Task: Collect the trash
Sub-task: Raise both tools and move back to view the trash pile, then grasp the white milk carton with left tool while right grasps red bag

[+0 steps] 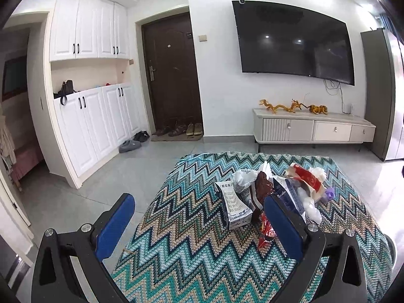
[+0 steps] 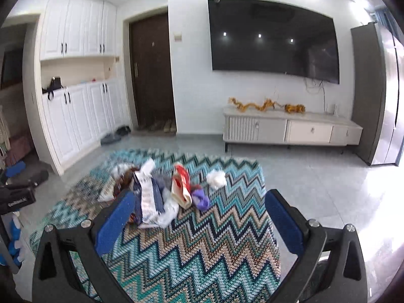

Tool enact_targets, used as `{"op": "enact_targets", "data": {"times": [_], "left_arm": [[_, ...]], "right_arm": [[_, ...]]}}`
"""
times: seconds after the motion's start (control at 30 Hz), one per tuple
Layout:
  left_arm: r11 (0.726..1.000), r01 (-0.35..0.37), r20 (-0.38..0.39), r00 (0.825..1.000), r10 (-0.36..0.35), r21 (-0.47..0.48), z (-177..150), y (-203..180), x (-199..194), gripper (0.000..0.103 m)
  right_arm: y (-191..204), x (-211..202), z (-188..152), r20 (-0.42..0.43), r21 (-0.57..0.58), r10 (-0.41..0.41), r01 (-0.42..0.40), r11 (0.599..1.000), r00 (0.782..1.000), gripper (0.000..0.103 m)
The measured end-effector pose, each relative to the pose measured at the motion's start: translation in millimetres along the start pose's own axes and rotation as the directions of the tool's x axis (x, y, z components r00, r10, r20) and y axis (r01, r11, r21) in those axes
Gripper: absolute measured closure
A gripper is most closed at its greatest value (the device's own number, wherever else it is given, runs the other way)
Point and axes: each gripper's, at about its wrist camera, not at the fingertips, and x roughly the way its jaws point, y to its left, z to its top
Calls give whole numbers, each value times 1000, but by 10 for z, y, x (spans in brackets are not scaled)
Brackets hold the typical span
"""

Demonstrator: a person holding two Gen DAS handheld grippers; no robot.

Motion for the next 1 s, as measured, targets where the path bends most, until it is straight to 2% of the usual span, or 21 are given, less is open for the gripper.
{"op": "enact_targets", "data": {"times": [0.1,0.2,0.3,0.4,0.47,0.5,0.63,0.7,0.8,0.93,1.0], "left_arm": [[1000,-15,-1,1000,15,5,45,61,-51,0],[1000,-16,-23,1000,17,6,72,73,48,0],[1000,13,-89,996,-12,12,20,25,293,0],[998,58,-172,984,-53,28,-114,-53,593,0],[995,94,-234,968,-86,24,-199,-98,829,3],[994,104,-254,962,-95,23,-233,-117,920,7],[986,164,-344,926,-158,-10,-257,-183,1384,17],[981,192,-370,910,-187,-24,-236,-231,1556,18],[978,206,-408,892,-195,-17,-184,-354,1842,26],[976,216,-484,851,-203,-30,-185,-480,2238,40],[972,229,-503,835,-222,-47,-187,-515,2355,40]], "right_arm": [[7,-229,47,56,19,3,-4,1000,998,0],[-27,-225,22,25,22,45,-46,999,999,0],[-99,-83,-57,-7,29,57,-57,998,998,0],[-190,121,-153,-39,54,56,-54,997,998,0],[-236,288,-212,-72,65,63,-59,996,995,0],[-248,396,-235,-93,67,71,-64,996,993,0],[-276,798,-289,-159,62,78,-69,996,984,0],[-296,993,-287,-181,67,91,-80,995,979,0],[-314,1260,-260,-211,76,116,-102,992,971,0],[-289,1635,-188,-264,100,177,-155,983,948,0],[-252,1821,-147,-286,103,204,-182,978,936,0]]}}
